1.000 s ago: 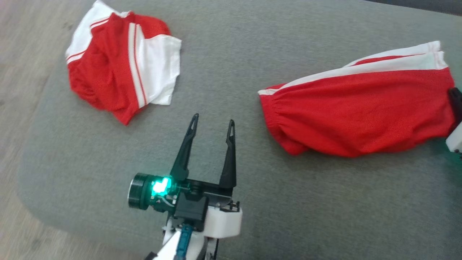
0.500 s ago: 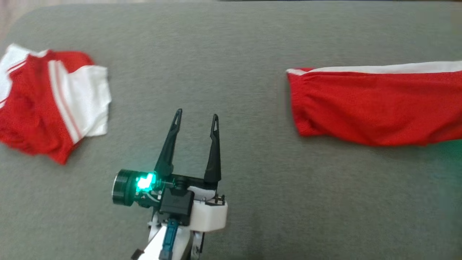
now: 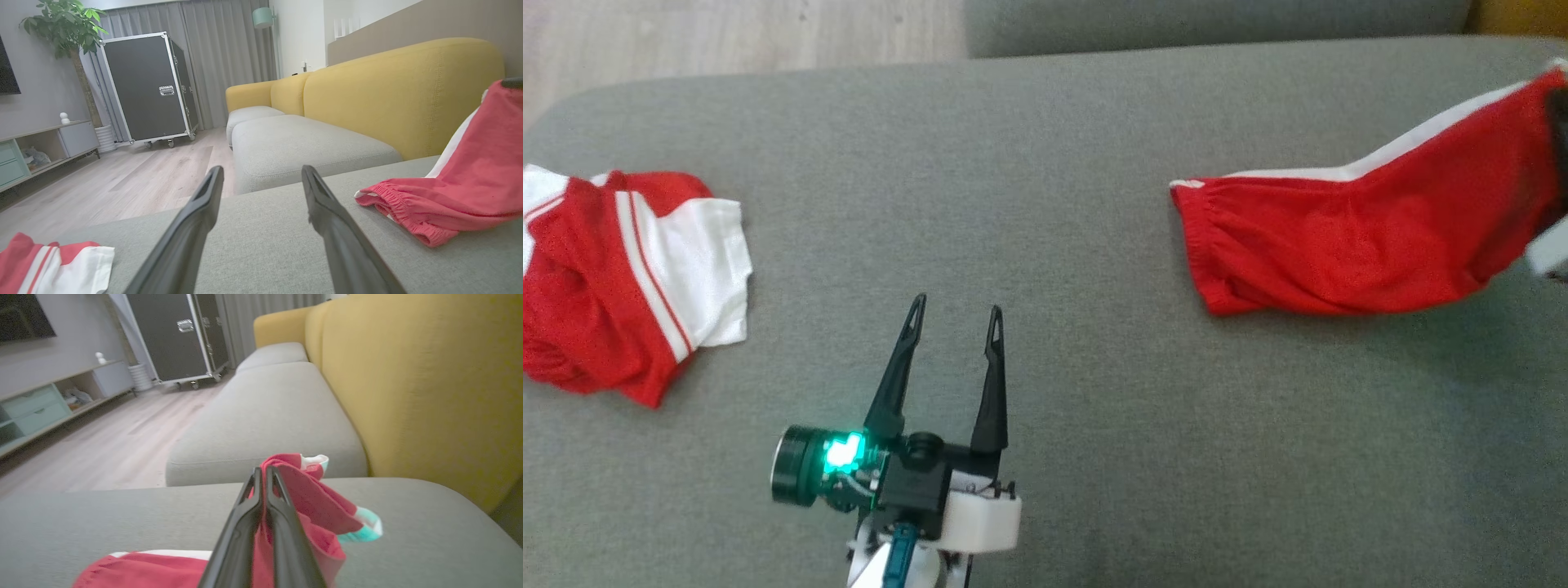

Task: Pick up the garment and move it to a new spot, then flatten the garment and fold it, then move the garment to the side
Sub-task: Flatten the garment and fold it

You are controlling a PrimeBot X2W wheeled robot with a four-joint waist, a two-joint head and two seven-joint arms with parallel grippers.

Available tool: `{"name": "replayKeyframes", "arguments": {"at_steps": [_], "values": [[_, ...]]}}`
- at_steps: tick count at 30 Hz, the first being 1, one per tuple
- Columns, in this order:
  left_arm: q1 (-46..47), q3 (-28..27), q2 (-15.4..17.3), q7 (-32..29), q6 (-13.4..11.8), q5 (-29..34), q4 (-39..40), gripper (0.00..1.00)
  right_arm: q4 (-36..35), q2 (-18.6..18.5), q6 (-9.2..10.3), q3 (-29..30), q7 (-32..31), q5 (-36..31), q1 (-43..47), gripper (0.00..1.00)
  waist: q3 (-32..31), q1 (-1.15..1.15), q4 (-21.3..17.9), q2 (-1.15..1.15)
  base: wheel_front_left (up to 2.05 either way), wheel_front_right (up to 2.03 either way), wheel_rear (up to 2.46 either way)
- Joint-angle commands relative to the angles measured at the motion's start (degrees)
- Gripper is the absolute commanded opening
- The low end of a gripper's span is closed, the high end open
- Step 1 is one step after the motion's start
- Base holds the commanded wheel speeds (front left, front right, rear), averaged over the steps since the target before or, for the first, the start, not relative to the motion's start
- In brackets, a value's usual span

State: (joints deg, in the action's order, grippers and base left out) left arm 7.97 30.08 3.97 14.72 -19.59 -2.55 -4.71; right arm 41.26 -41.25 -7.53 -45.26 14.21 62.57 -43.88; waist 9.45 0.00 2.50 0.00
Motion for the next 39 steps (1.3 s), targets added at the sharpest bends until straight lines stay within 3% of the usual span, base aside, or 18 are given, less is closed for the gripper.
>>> {"name": "replayKeyframes", "arguments": {"at_steps": [1, 6, 12, 14, 16, 19, 28, 29, 30, 39], "values": [[0.39, -1.98, 0.44, 0.28, 0.19, -0.27, 1.63, 1.0, -1.86, -0.25, 0.04, 0.3, 0.77, -0.57, 0.87, 0.0, -1.21, 0.0, 0.93, 0.0, 0.0, 0.0, 0.0], [-1.81, -2.38, 0.3, 0.28, 0.83, -0.82, 1.53, 1.0, -6.25, 5.52, 0.04, -0.87, 0.29, -2.83, 3.08, 0.0, -3.31, 0.0, 2.43, 0.0, 0.0, 0.0, 0.0], [-2.86, -2.21, -0.1, 0.28, 1.89, -1.14, 1.3, 1.0, -6.07, 17.01, 0.04, -3.09, -2.97, -3.66, 4.95, 0.0, -4.31, 0.0, 4.4, 0.0, 0.0, 0.0, 0.0], [-2.89, -2.16, -0.27, 0.28, 2.12, -1.25, 1.27, 1.0, -4.65, 20.41, 0.04, -3.03, -2.72, -4.09, 5.29, 1.0, -4.46, 0.0, 4.95, 0.0, 0.0, 0.0, 0.0], [-2.93, -2.14, -0.43, 0.28, 2.33, -1.44, 1.19, 1.0, -4.22, 23.04, 0.04, -2.95, -2.29, -3.94, 5.92, 1.0, -4.67, 0.0, 5.52, 0.0, 0.0, 0.0, 0.0], [-3.3, -2.35, -0.61, 0.28, 2.36, -1.71, 1.3, 1.0, -5.2, 24.14, 0.04, -3.14, -1.41, -4.57, 7.06, 1.0, -5.06, 0.0, 5.93, 0.0, 0.0, 0.0, 0.0], [-5.94, -4.03, -0.84, 0.28, 1.82, -1.69, 2.87, 1.0, -9.25, 15.73, 0.04, 4.03, 0.71, -13.78, 15.19, 1.0, -6.0, 0.0, 6.03, 0.0, 0.0, 0.0, 0.0], [-6.08, -4.07, -0.86, 0.28, 1.88, -1.63, 3.08, 1.0, -9.38, 14.74, 0.04, 4.43, 0.73, -15.03, 16.14, 0.38, -5.85, 0.0, 6.28, 0.0, 0.0, 0.0, 0.0], [-6.11, -4.08, -0.88, 0.28, 1.96, -1.56, 3.27, 1.0, -9.47, 13.92, 0.04, 4.74, 0.74, -15.95, 16.9, 0.0, -5.6, 0.0, 6.57, 0.0, 0.0, 0.0, 0.0], [-4.42, -2.63, -1.05, 0.28, 2.29, -1.88, 3.38, 1.0, -2.46, 10.35, 0.04, 5.07, -5.03, -18.48, 15.1, 0.0, -2.31, 0.0, 11.96, 0.0, 0.0, 0.0, 0.0]]}}
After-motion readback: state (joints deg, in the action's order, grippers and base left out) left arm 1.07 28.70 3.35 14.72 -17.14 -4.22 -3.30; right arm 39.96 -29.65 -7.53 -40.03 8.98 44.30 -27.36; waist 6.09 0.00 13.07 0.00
